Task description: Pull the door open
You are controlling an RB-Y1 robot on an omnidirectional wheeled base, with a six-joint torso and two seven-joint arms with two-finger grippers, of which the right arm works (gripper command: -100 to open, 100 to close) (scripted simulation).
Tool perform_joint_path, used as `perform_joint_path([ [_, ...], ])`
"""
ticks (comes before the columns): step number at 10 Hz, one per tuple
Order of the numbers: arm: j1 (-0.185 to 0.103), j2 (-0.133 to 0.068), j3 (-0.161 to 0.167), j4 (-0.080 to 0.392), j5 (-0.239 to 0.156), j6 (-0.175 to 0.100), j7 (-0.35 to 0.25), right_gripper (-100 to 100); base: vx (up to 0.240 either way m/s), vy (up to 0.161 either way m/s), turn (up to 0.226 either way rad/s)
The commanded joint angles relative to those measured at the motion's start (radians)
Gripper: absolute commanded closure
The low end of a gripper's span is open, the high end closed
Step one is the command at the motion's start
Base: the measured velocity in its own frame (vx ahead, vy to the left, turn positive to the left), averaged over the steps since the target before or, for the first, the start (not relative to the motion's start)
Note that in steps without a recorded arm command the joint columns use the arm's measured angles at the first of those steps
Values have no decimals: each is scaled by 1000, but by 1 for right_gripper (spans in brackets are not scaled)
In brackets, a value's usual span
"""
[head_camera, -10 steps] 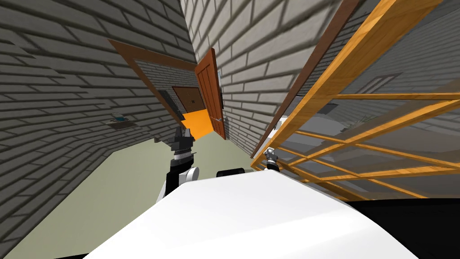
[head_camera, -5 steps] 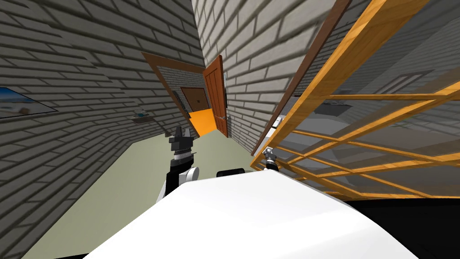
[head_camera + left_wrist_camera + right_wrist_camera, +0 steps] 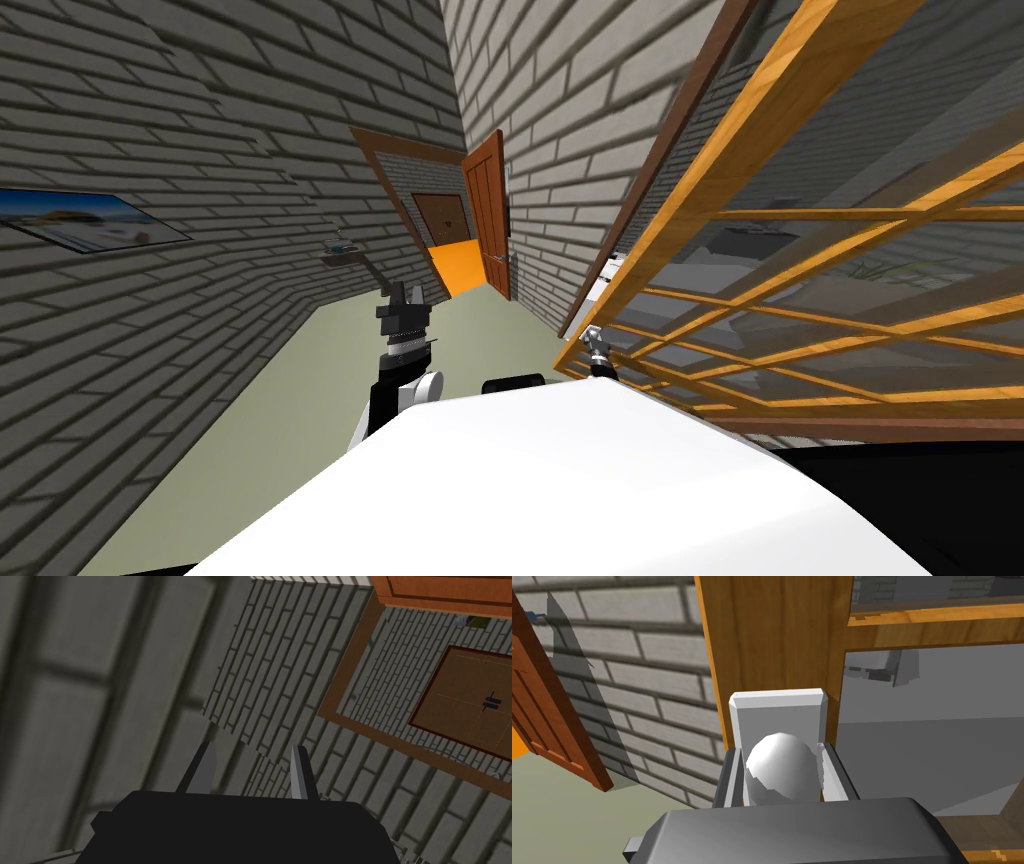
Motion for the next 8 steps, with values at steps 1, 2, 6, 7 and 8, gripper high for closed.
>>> perform_joint_path([
  [1,3,-4,23,-6,14,-3,-15,100,-250,1,59],
  [2,6,-6,32,-10,19,-4,-21,100,-265,24,61],
  [6,12,-19,64,-10,38,-15,-45,100,-158,2,44],
  [7,17,-24,76,-15,45,-19,-54,100,-172,-10,52],
  [8,22,-30,88,-21,52,-22,-63,100,-197,1,53],
])
